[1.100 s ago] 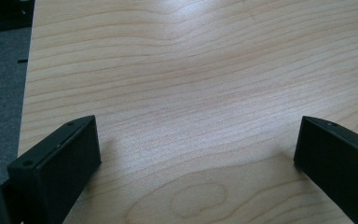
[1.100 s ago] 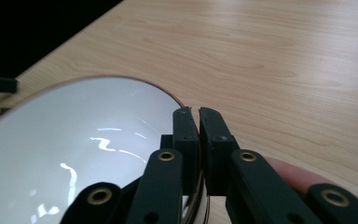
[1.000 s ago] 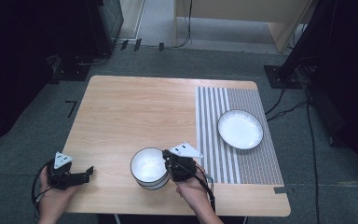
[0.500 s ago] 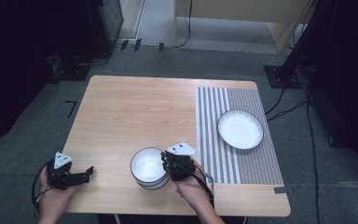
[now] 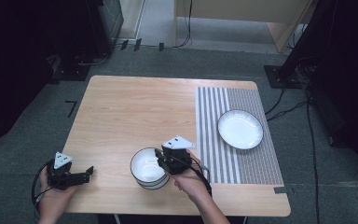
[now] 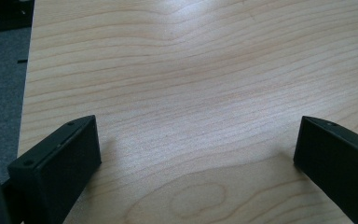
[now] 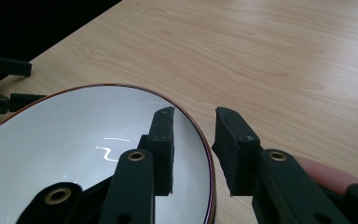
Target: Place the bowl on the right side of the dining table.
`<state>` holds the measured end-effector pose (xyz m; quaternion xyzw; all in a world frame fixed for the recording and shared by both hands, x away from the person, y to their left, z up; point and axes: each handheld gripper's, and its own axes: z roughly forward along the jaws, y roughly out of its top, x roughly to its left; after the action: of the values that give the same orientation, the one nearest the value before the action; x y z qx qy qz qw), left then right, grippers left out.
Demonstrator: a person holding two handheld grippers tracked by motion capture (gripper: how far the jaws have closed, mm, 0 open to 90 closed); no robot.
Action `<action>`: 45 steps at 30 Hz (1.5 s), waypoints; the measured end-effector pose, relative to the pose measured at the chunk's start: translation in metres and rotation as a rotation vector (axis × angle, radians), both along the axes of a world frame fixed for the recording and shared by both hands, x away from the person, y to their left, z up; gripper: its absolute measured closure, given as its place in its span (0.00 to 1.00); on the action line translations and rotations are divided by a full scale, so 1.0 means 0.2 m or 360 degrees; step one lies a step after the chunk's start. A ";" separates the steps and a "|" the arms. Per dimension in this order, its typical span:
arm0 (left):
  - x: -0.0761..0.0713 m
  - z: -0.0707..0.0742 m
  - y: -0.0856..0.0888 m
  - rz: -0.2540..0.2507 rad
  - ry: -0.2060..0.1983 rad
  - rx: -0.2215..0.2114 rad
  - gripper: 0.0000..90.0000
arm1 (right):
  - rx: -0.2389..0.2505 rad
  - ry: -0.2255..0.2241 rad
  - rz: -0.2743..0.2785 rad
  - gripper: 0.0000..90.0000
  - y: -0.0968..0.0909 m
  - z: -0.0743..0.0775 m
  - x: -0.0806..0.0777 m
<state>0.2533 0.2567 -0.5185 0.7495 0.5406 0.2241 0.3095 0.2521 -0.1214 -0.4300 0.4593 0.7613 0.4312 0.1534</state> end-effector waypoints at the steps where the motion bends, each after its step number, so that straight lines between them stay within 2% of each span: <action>1: 0.00 0.00 0.00 0.0000 0.0000 0.0000 0.00 | 0.0013 0.0006 0.0015 0.77 0.00 0.00 0.01; 4: 0.00 0.00 0.00 0.0000 0.0000 0.0000 0.00 | 0.0035 0.0012 0.0040 0.77 -0.01 0.01 0.03; 8: 0.00 0.00 0.00 0.0000 0.0000 0.0000 0.00 | 0.0069 0.0063 0.0076 0.75 -0.02 0.01 0.06; 12: 0.00 0.00 0.00 -0.0001 0.0000 0.0000 0.00 | 0.0016 0.0112 0.0095 0.85 -0.01 0.00 0.06; 14: 0.00 0.00 0.00 -0.0003 0.0000 0.0001 0.00 | 0.0018 0.0113 0.0092 0.87 -0.01 -0.01 0.05; 16: 0.00 0.00 0.00 -0.0003 0.0000 0.0000 0.00 | 0.0005 0.0085 0.0094 0.89 -0.01 -0.01 0.05; 18: 0.00 0.00 0.00 -0.0004 0.0000 0.0001 0.00 | 0.0054 0.0084 0.0088 0.95 -0.03 -0.01 0.04; 20: 0.00 0.00 0.00 -0.0004 0.0001 0.0001 0.00 | 0.0055 0.0077 0.0083 0.95 -0.03 -0.01 0.03; 21: 0.00 0.00 0.00 -0.0004 0.0000 0.0001 0.00 | 0.0020 0.0037 0.0066 0.95 -0.03 -0.01 0.02; 22: 0.00 0.00 0.00 -0.0004 0.0001 0.0001 0.00 | 0.0012 0.0028 0.0062 0.95 -0.03 -0.01 0.01; 27: 0.00 0.00 0.00 -0.0004 0.0001 0.0001 0.00 | 0.0041 0.0010 0.0044 0.96 -0.03 0.00 0.00; 32: 0.00 0.00 0.00 -0.0004 0.0000 0.0001 0.00 | 0.0025 -0.0011 0.0041 0.96 -0.03 0.01 -0.01; 34: 0.00 0.00 0.00 -0.0004 0.0000 0.0001 0.00 | 0.0036 0.0023 0.0039 0.96 -0.04 0.01 -0.01; 40: 0.00 0.00 0.00 -0.0004 0.0000 0.0001 0.00 | 0.0006 0.0096 0.0061 0.95 -0.04 0.02 0.01; 45: 0.00 0.00 0.00 -0.0004 0.0000 0.0001 0.00 | -0.0036 0.0153 0.0075 0.89 -0.03 0.01 0.03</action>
<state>0.2532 0.2566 -0.5185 0.7504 0.5396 0.2238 0.3094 0.2573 -0.1266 -0.4271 0.4598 0.7831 0.4036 0.1116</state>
